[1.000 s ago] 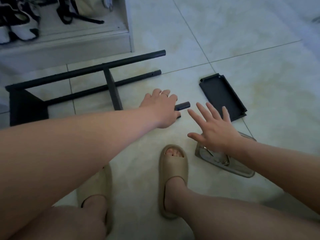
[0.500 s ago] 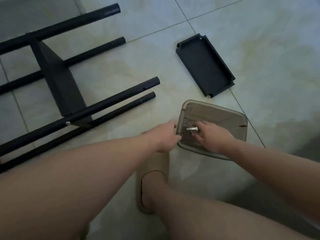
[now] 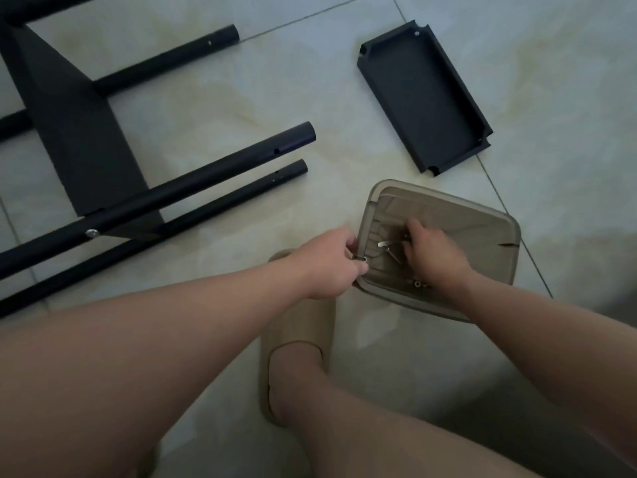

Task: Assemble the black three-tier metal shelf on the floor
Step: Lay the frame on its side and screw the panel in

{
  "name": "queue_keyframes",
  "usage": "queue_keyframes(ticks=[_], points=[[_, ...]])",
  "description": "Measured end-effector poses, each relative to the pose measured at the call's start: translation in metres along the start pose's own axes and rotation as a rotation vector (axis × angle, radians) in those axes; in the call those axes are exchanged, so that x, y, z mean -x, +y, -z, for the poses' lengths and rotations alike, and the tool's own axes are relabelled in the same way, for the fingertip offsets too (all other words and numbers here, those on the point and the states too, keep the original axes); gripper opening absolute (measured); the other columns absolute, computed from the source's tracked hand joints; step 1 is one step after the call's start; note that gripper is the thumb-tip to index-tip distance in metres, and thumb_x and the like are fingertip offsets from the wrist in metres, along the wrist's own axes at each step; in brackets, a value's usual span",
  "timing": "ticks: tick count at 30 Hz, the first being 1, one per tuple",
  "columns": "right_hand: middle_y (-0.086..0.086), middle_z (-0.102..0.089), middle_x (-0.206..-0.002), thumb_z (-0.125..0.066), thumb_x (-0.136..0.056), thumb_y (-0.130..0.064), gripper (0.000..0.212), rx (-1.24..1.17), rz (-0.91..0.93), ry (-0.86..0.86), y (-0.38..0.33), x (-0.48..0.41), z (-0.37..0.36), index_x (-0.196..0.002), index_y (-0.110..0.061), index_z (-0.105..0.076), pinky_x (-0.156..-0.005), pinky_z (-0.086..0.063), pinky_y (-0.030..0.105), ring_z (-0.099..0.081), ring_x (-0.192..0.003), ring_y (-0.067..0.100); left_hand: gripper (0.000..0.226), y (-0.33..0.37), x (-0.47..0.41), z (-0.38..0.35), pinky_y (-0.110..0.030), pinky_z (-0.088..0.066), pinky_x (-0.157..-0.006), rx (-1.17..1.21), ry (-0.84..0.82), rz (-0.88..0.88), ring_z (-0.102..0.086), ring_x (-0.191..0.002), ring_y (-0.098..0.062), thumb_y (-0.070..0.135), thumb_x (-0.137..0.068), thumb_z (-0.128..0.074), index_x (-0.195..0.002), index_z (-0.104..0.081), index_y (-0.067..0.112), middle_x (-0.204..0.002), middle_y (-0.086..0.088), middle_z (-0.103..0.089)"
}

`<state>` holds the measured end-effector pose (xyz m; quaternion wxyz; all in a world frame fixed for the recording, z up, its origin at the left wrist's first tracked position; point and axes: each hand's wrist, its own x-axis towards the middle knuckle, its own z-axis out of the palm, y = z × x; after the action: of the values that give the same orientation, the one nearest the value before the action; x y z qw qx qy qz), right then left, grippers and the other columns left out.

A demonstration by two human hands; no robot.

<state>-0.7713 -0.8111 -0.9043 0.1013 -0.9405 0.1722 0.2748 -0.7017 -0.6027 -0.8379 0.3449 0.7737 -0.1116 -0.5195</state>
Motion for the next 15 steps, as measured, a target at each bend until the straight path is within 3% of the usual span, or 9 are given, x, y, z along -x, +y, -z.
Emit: queue_keyframes(ticks=[6,11,15], points=[[0.024,-0.066,-0.105,-0.049,-0.101,-0.016,0.017,0.013,-0.010,-0.001,-0.003,-0.007,0.007,-0.116,-0.009,-0.053,-0.073,-0.054,0.046,-0.063,-0.090,0.044,0.015,-0.002,0.002,-0.002,-0.041,-0.052,-0.090,0.046,-0.012,0.007,-0.061,-0.087,-0.025,0.025,-0.097,-0.063,-0.106,-0.051,0.020,-0.103,-0.006,-0.069],[0.022,-0.064,-0.103,-0.050,-0.096,-0.012,0.019,0.050,-0.025,0.032,0.003,-0.005,0.005,-0.115,-0.012,-0.052,-0.064,-0.044,0.040,-0.062,-0.088,0.044,0.012,-0.002,0.001,-0.002,-0.035,-0.050,-0.083,0.042,-0.010,-0.007,-0.059,-0.083,-0.023,0.025,-0.097,-0.063,-0.095,-0.052,0.025,-0.101,-0.005,-0.070],[0.022,-0.065,-0.107,-0.052,-0.100,-0.015,0.015,0.070,-0.027,0.025,0.014,-0.005,0.003,-0.114,-0.009,-0.054,-0.070,-0.047,0.043,-0.062,-0.094,0.045,0.020,-0.001,0.000,0.000,-0.030,-0.045,-0.076,0.037,-0.017,-0.012,-0.058,-0.075,-0.019,0.023,-0.097,-0.063,-0.083,-0.048,0.028,-0.095,-0.002,-0.069]])
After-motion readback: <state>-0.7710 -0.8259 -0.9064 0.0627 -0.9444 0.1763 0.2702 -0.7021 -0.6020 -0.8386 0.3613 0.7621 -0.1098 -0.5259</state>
